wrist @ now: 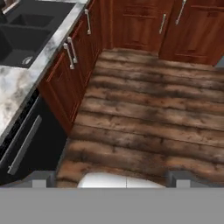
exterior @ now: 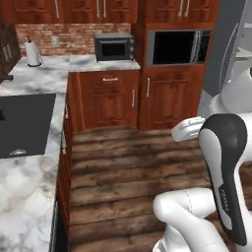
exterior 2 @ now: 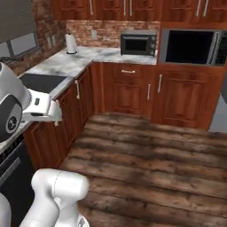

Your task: Retrieve the bottle and the shaker from the cabinet and place them next to the mixing bowl on the counter. Then add garlic from the fridge to the mixing bowl.

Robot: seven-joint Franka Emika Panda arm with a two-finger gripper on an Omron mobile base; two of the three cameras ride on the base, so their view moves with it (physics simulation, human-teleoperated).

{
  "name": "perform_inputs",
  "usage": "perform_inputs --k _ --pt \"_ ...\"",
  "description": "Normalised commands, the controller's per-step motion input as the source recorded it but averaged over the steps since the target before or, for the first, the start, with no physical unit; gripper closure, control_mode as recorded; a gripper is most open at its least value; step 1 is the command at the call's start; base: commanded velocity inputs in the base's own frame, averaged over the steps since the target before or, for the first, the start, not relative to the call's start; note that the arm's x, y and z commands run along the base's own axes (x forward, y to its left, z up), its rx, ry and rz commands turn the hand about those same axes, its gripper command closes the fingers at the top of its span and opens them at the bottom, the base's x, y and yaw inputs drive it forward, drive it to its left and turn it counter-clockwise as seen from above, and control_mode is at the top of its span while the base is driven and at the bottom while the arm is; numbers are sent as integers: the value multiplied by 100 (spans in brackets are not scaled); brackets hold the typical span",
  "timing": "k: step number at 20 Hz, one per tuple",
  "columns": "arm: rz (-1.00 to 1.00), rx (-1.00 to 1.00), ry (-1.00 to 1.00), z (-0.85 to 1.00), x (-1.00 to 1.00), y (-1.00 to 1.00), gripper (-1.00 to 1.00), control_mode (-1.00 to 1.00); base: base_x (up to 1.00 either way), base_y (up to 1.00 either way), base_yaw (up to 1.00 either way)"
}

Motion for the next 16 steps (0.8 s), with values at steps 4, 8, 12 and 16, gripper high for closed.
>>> perform_inputs --k 4,8,12,16 --pt "0 0 0 0 0 0 -100 100 10 -83 -71" --pt "0 0 0 0 0 0 -100 100 15 -100 -65" --pt "0 0 0 0 0 0 -100 100 24 -100 -59" --pt "0 0 0 0 0 0 -100 100 62 -94 -38"
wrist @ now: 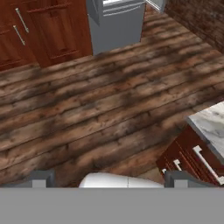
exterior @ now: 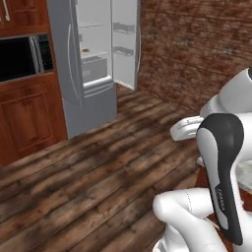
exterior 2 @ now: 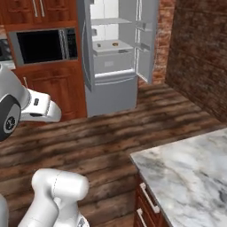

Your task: Retrieve the bottle and the shaker from the cabinet and place them next to the mixing bowl on the counter. Then add garlic from the fridge to the mixing bowl.

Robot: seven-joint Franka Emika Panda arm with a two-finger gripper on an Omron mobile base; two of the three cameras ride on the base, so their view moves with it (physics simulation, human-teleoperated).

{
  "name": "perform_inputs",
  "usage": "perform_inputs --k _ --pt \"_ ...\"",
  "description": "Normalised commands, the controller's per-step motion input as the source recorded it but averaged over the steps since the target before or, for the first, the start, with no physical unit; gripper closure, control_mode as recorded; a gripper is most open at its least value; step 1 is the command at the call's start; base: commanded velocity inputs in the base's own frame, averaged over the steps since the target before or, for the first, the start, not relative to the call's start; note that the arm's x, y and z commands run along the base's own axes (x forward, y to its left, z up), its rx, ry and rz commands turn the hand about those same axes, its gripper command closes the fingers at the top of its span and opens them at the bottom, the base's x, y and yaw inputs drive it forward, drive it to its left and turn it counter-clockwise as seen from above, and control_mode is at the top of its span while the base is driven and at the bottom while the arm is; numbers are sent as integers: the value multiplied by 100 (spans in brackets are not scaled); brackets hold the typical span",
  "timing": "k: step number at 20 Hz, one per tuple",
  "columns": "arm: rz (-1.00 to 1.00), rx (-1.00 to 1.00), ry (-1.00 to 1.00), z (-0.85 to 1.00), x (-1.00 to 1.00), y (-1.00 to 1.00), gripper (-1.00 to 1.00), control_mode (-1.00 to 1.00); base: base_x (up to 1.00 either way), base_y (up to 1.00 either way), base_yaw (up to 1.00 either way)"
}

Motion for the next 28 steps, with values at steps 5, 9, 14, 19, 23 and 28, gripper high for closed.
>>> perform_inputs --k 5,9,14,19,23,28 --pt "0 0 0 0 0 0 -100 100 81 -5 -8" --pt "0 0 0 0 0 0 -100 100 84 66 0" --pt "0 0 0 0 0 0 -100 100 83 100 0" --pt "0 0 0 0 0 0 -100 100 100 97 0" --pt "0 0 0 0 0 0 -100 100 100 72 0" --pt "0 0 0 0 0 0 -100 100 100 60 0"
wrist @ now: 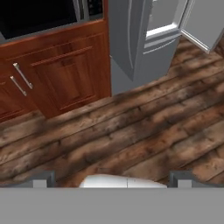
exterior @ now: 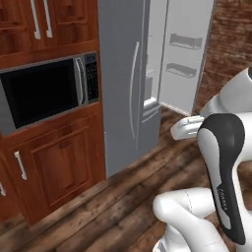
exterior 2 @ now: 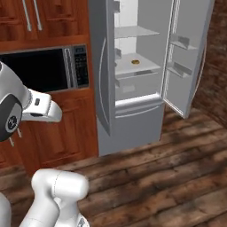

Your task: Retrieve the bottle and the shaker from the cabinet and place them next to the mixing bowl on the counter. Then add garlic from the fridge to the mixing bowl.

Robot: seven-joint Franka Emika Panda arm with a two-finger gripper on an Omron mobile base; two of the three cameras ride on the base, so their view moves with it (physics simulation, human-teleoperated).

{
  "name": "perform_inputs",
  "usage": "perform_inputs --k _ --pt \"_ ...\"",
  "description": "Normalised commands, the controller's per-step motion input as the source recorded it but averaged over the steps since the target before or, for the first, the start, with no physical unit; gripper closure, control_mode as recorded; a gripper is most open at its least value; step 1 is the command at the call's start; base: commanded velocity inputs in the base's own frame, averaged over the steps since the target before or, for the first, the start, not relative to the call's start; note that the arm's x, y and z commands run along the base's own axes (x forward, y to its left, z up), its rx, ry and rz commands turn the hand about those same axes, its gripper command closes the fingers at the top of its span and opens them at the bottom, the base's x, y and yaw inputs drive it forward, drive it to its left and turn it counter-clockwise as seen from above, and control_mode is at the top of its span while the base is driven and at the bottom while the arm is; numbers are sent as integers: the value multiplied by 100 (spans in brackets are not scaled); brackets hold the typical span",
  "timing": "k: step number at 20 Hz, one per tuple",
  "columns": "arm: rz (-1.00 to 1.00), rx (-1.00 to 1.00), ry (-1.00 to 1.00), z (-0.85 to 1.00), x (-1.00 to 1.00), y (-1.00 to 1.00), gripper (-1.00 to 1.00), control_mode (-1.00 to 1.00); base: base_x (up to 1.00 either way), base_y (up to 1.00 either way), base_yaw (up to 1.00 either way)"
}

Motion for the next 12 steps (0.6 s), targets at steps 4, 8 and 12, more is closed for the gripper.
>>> perform_inputs --k 4,8,12 --pt "0 0 0 0 0 0 -100 100 100 28 1" --pt "0 0 0 0 0 0 -100 100 48 -78 0" --pt "0 0 0 0 0 0 -100 100 53 -100 10"
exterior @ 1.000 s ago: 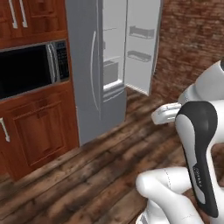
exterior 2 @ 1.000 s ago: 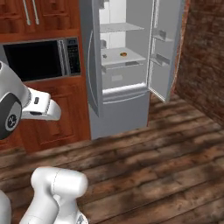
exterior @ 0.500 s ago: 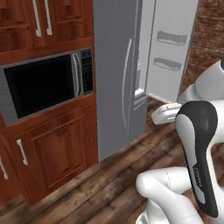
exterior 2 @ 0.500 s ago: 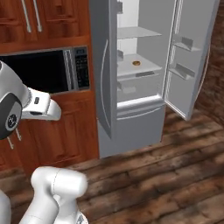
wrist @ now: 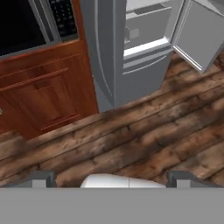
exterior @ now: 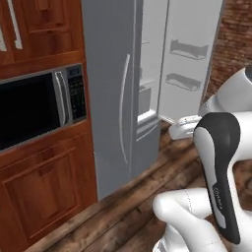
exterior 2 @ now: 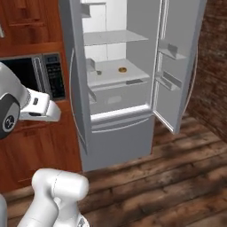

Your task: Retrieve the bottle and the shaker from the cabinet and place them next to the mixing bowl on the counter. Then add garlic from the fridge to the mixing bowl.

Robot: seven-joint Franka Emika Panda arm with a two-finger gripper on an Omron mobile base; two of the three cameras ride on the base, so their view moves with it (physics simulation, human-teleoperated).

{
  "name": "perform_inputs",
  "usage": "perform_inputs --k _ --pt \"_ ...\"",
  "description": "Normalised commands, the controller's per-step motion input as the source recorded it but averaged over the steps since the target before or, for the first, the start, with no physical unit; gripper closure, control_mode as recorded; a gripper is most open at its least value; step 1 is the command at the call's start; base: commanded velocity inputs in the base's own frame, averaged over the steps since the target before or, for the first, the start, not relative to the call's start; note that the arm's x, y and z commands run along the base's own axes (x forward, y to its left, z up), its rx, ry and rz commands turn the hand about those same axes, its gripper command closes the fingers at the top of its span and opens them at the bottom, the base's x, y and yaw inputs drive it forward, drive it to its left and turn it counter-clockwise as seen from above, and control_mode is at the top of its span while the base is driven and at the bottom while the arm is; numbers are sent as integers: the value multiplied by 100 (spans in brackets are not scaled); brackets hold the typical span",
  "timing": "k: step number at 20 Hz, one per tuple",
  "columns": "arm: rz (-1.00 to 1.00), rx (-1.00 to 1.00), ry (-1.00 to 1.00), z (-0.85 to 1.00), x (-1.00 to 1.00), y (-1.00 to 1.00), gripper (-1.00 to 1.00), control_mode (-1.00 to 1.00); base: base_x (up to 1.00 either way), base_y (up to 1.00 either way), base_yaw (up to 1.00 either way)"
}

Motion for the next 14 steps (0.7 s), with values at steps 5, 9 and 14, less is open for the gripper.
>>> perform_inputs --k 5,9,14 --pt "0 0 0 0 0 0 -100 100 43 -100 17" --pt "0 0 0 0 0 0 -100 100 36 -100 19" --pt "0 0 0 0 0 0 -100 100 30 -91 30"
